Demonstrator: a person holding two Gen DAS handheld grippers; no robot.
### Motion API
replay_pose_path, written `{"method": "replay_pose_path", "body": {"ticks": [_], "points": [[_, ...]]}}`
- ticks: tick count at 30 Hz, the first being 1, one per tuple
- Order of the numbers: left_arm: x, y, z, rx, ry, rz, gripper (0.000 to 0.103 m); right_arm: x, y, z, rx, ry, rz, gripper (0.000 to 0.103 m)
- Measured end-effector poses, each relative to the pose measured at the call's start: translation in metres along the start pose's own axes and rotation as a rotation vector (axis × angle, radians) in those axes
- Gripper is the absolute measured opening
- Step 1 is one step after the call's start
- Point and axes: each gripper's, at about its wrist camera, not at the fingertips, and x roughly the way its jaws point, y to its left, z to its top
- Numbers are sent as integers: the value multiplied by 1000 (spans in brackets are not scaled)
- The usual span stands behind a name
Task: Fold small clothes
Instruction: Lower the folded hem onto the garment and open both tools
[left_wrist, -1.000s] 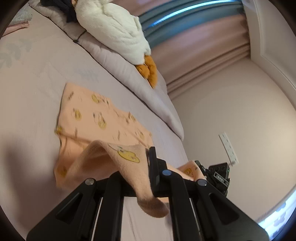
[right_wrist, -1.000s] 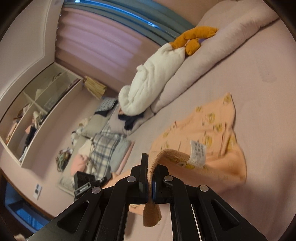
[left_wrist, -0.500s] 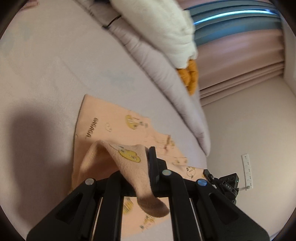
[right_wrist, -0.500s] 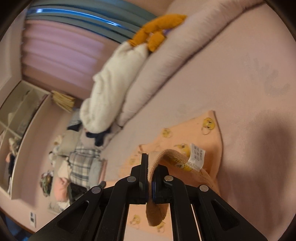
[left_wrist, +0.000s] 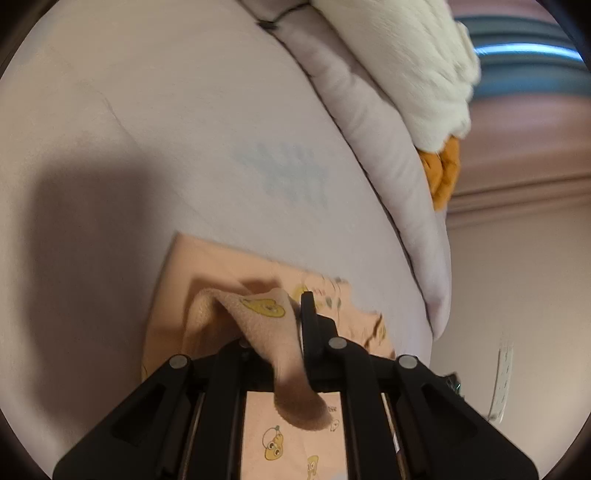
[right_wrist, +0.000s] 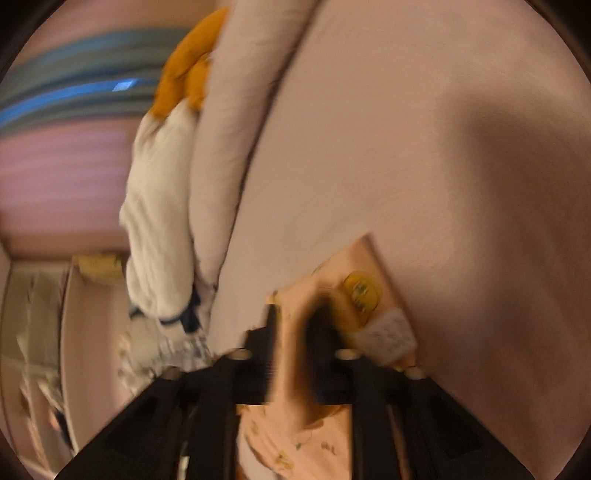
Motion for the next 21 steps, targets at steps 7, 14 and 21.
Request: {"method": "replay_pose_path", "body": {"ticks": [7,14,21], "points": [[-48,7,21,-80,-192,-20,65,-36,13,14,-35,-148,122,42],[-83,-13,-7,204,-159,117,65,-53,44,-16,-318,-64,4,42],[-50,-29,-65,436,55,136,46,-17,52,-72,-576,137,-186,25]]}}
